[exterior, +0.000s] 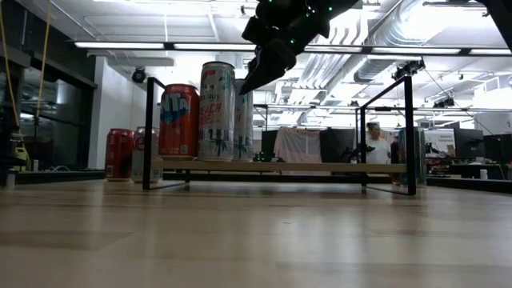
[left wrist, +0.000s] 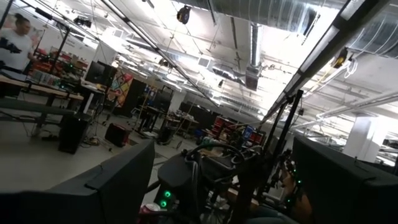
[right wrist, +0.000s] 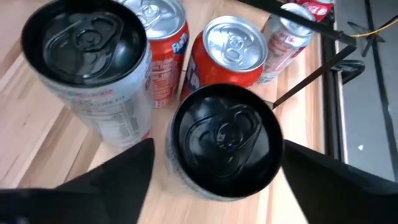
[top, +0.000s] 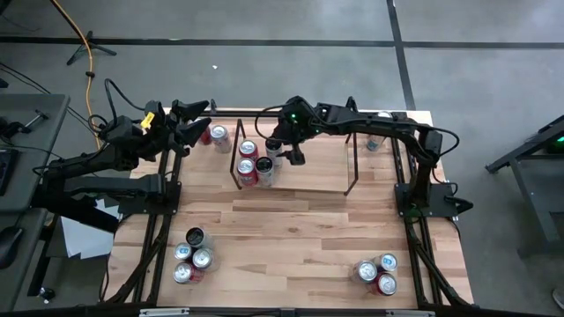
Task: Place canned beverage on shelf
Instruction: Put the top white-pink soda can on the shelf aligned with the other white-pink soda can
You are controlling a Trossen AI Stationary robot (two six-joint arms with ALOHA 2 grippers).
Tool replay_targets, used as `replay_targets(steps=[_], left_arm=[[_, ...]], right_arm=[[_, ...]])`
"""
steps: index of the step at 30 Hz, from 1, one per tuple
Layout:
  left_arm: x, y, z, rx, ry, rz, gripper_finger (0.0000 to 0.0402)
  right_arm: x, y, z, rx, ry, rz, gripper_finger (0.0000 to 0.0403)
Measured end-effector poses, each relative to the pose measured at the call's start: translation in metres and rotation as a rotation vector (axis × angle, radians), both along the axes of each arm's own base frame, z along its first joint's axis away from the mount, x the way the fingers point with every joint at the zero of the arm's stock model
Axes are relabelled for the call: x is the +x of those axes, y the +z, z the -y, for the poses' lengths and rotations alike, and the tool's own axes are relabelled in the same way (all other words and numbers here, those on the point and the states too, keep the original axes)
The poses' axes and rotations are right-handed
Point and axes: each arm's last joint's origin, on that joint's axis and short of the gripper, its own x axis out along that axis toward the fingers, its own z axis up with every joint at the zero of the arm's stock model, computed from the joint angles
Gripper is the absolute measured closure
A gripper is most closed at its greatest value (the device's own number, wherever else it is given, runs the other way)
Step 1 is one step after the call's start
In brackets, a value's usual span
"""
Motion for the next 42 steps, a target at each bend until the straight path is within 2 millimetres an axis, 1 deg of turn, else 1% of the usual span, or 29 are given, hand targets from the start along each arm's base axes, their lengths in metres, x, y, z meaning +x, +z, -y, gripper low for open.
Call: replay_targets(steps=[4, 6, 8, 10, 13, 19, 24, 29, 33, 39, 42], left_arm=[[0.0, 0.0, 0.0, -0.006, 0.014, 0.001, 0.0064], [0.0, 0.0, 0.0, -0.005, 0.014, 0.001, 0.0064], [0.0, 0.0, 0.0, -0.005, 0.014, 0.001, 0.0064], [0.0, 0.0, 0.0, -0.005, 0.014, 0.0, 0.0064], [0.0, 0.0, 0.0, -0.006, 0.014, 0.001, 0.0064], [0.0, 0.0, 0.0, -0.006, 0.014, 0.001, 0.0064], [0.0, 0.0, 0.0, -0.027, 0.004, 0.011, 0.0064], [0.0, 0.0, 0.0, -0.029, 0.004, 0.012, 0.0064], [0.0, 0.0, 0.0, -0.028, 0.004, 0.011, 0.0064], [0.0, 0.0, 0.0, -0.029, 0.004, 0.012, 0.0064], [0.0, 0.0, 0.0, -0.029, 0.004, 0.012, 0.0064]], right_arm=[[-0.001, 0.0, 0.003, 0.001, -0.01, 0.005, 0.0136], [0.0, 0.001, 0.003, -0.003, -0.011, 0.009, 0.0155], [0.0, 0.001, 0.003, -0.005, -0.01, 0.011, 0.0165], [0.0, 0.001, 0.003, -0.004, -0.001, 0.014, 0.0165], [0.0, 0.001, 0.002, 0.007, 0.057, 0.023, 0.0165], [0.0, 0.001, 0.0, -0.047, 0.131, 0.032, 0.0165], [0.004, 0.002, -0.005, -0.096, 0.181, 0.054, 0.0165], [0.006, 0.004, -0.01, -0.087, 0.197, 0.073, 0.0165], [0.006, 0.003, -0.01, -0.074, 0.184, 0.07, 0.0163], [0.006, 0.003, -0.01, -0.074, 0.184, 0.07, 0.0119], [0.006, 0.005, -0.01, -0.077, 0.185, 0.08, 0.0107]])
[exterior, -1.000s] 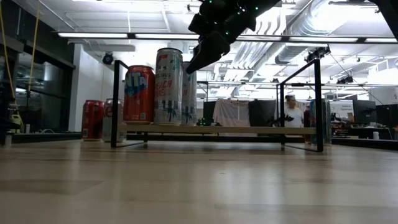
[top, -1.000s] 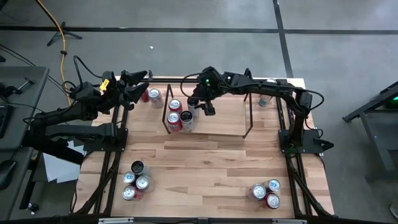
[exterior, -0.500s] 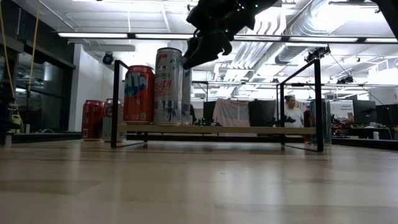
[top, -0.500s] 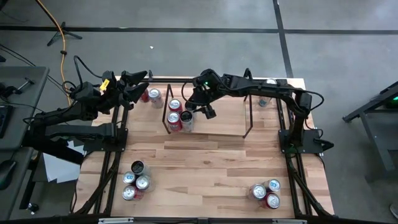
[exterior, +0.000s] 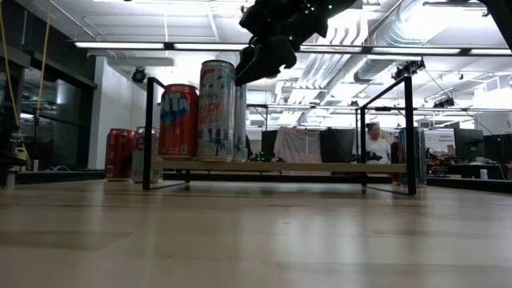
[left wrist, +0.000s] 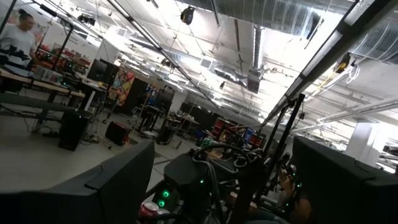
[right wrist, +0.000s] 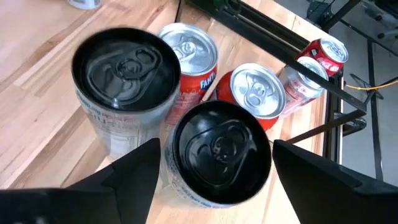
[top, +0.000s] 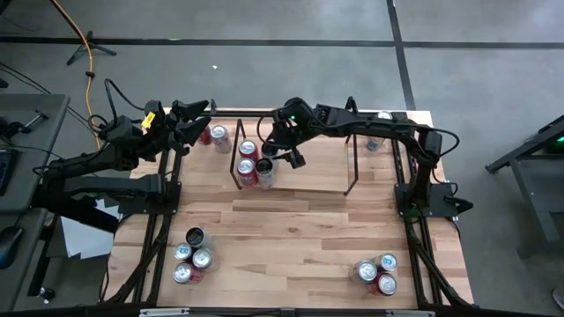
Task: Place canned beverage on shelf
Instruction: Put the top white-pink soda can on the shelf aligned with the other white-pink soda can
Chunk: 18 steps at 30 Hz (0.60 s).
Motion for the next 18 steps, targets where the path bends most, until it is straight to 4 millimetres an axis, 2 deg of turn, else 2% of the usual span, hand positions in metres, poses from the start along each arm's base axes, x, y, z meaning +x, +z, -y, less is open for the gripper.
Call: replay_targets(steps=[9, 18], left_arm=[[0.0, 0.0, 0.0, 0.001, 0.0, -0.001, 0.0064], [0.0, 0.0, 0.0, 0.002, 0.001, -0.002, 0.0064]], right_arm=[[0.001, 0.0, -0.001, -0.036, -0.022, -0.004, 0.0102], [-0.013, 0.012, 0.006, -0.041, -0.072, -0.028, 0.01]])
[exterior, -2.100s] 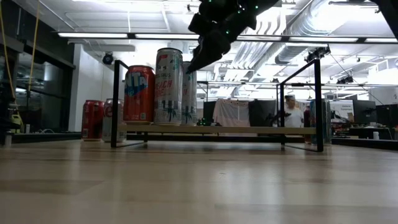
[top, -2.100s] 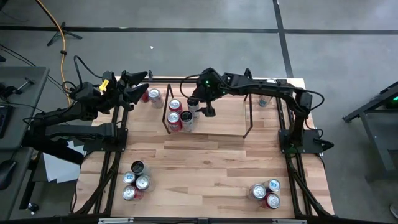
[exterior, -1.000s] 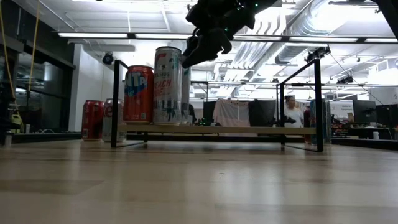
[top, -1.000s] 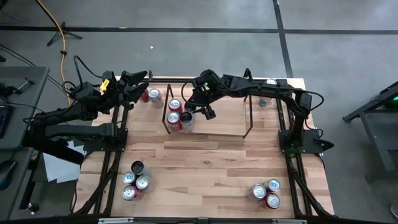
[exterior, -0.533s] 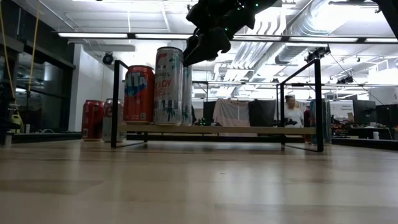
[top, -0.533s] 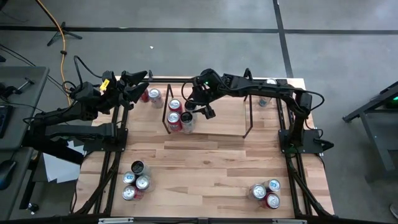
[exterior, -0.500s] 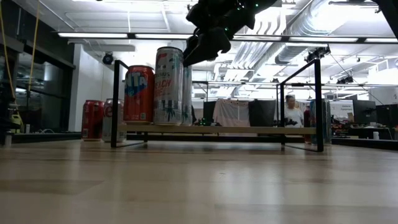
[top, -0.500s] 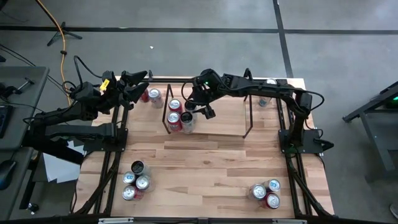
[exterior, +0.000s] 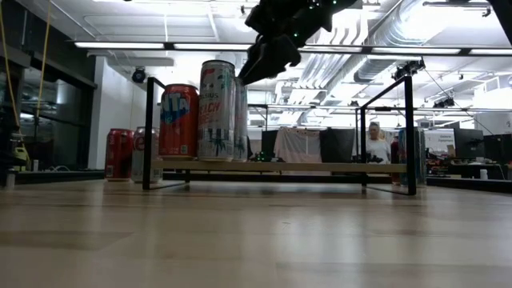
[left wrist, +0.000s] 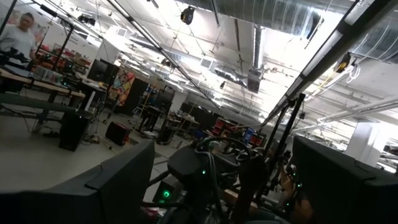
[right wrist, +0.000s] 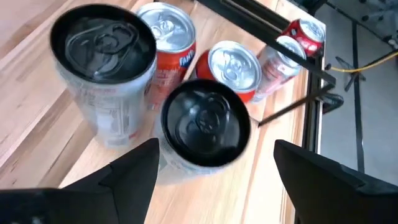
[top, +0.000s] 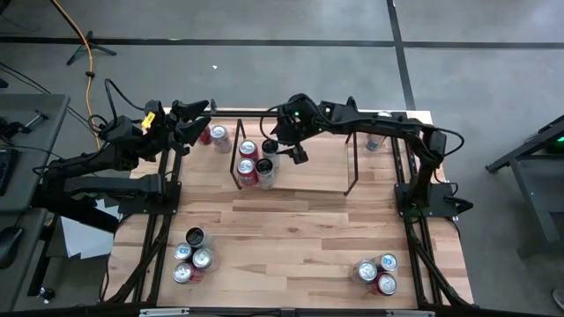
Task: Place canned beverage on shelf
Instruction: Put the top white-pink soda can on the shelf aligned with the other white-pink soda can
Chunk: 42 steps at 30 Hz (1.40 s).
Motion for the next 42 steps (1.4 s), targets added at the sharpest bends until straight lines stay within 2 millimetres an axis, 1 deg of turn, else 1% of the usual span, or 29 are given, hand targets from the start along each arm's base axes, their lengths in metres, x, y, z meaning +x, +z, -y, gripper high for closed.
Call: replay_targets(steps=[4, 7, 11, 14, 17, 19, 22, 24, 25, 26, 29, 32, 35, 37, 39, 42], left_arm=[[0.0, 0.0, 0.0, 0.004, 0.002, -0.003, 0.0064], [0.0, 0.0, 0.0, 0.007, 0.003, -0.005, 0.0064], [0.0, -0.001, 0.0, 0.012, 0.007, -0.019, 0.0064], [0.001, -0.002, 0.0, 0.011, 0.01, -0.026, 0.0064], [0.001, -0.003, 0.0, 0.024, 0.017, -0.042, 0.0064], [0.002, -0.003, -0.001, 0.035, 0.022, -0.053, 0.0064], [0.004, -0.005, -0.001, 0.045, 0.026, -0.074, 0.0064], [0.005, -0.006, -0.001, 0.047, 0.028, -0.092, 0.0064], [0.005, -0.007, -0.001, 0.045, 0.028, -0.1, 0.0064], [0.005, -0.007, -0.001, 0.044, 0.027, -0.106, 0.0064], [0.005, -0.009, -0.001, 0.04, 0.027, -0.124, 0.0064], [0.006, -0.01, -0.001, 0.041, 0.027, -0.133, 0.0064], [0.006, -0.01, -0.001, 0.042, 0.028, -0.136, 0.0064], [0.006, -0.01, -0.001, 0.045, 0.029, -0.137, 0.0064], [0.006, -0.01, -0.001, 0.044, 0.028, -0.137, 0.0064], [0.006, -0.01, -0.001, 0.044, 0.029, -0.137, 0.0064]], right_arm=[[-0.008, 0.01, 0.002, 0.034, -0.045, 0.008, 0.01], [-0.017, 0.015, 0.0, 0.08, -0.096, -0.024, 0.01], [-0.034, 0.017, 0.001, 0.197, -0.197, -0.127, 0.01], [-0.049, 0.013, 0.004, 0.298, -0.299, -0.238, 0.0105], [-0.059, 0.005, 0.002, 0.38, -0.379, -0.322, 0.0135], [-0.062, -0.005, -0.008, 0.416, -0.4, -0.341, 0.0176], [-0.062, -0.027, -0.025, 0.445, -0.421, -0.292, 0.0268], [-0.059, -0.042, -0.037, 0.483, -0.426, -0.204, 0.0344], [-0.056, -0.047, -0.042, 0.503, -0.424, -0.14, 0.0373], [-0.053, -0.05, -0.046, 0.517, -0.427, -0.076, 0.0386], [-0.045, -0.06, -0.052, 0.495, -0.555, 0.036, 0.0384], [-0.039, -0.07, -0.05, 0.43, -0.65, 0.058, 0.0399], [-0.029, -0.072, -0.047, 0.436, -0.668, 0.114, 0.0398], [-0.024, -0.073, -0.046, 0.426, -0.671, 0.118, 0.0401], [-0.023, -0.076, -0.045, 0.399, -0.697, 0.107, 0.0402], [-0.023, -0.075, -0.042, 0.386, -0.714, 0.125, 0.0402]])
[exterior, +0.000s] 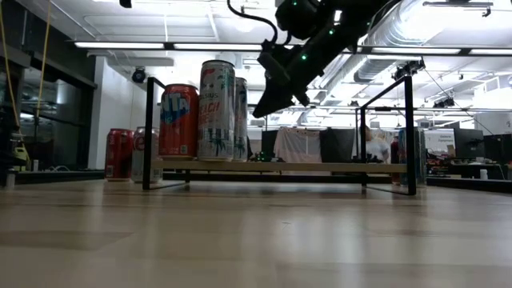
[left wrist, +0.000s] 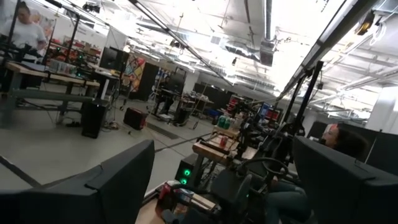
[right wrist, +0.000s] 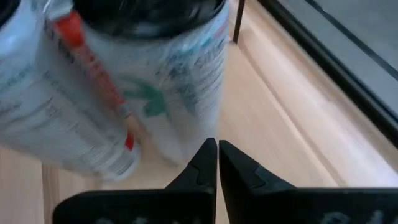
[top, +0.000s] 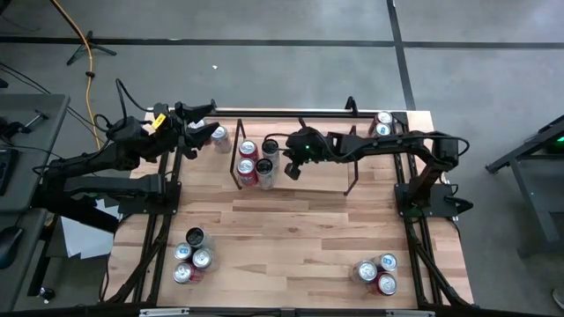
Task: Place canned beverage on shelf
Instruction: Put the top white-pink soda can on the shelf aligned with the other white-pink soda can
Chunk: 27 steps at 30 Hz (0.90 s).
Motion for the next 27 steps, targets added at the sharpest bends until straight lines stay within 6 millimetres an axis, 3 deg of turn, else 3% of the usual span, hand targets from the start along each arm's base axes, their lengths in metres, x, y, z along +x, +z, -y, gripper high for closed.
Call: replay_targets(steps=[19, 27], left_arm=[[0.0, 0.0, 0.0, 0.0, 0.0, -0.001, 0.0064], [0.0, 0.0, 0.0, 0.0, 0.0, -0.001, 0.0064]], right_arm=[[0.002, 0.008, 0.017, -0.074, 0.003, 0.079, 0.0403], [0.002, 0.011, 0.024, -0.001, 0.087, 0.141, 0.0403]])
